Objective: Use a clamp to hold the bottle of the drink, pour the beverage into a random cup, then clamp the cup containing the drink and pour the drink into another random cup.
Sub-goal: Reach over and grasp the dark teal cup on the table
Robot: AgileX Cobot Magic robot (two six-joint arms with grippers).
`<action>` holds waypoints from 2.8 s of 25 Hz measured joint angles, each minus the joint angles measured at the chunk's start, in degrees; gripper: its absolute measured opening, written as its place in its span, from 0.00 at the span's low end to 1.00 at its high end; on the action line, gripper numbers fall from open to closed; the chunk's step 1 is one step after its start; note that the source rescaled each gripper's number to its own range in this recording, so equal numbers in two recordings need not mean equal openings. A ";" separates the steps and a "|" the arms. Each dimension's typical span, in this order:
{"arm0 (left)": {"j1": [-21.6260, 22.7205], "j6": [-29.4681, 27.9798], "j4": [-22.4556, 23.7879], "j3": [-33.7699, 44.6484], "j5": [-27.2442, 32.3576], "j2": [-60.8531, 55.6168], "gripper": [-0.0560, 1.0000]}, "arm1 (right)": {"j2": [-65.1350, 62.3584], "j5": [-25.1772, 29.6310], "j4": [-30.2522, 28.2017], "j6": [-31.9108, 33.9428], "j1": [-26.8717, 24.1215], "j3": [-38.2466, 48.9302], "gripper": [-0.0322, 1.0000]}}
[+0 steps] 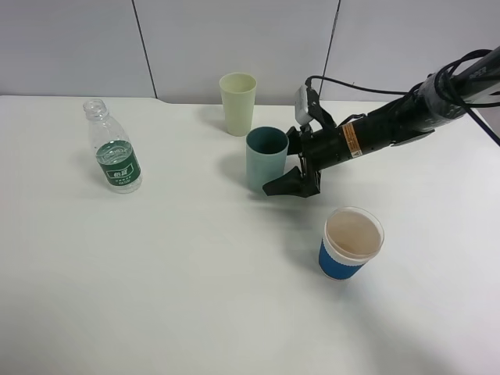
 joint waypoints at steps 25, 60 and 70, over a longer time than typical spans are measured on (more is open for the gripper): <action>0.00 0.00 0.00 0.00 0.00 0.00 1.00 | 3.01 -7.81 10.17 -10.77 0.04 -0.06 0.80; 0.00 0.00 -0.04 0.00 0.00 0.00 1.00 | 7.83 -9.05 21.12 -16.49 2.89 -0.12 0.80; 0.00 0.00 -0.04 0.00 0.00 0.00 1.00 | 7.83 -9.06 20.95 -15.23 2.89 -0.12 0.04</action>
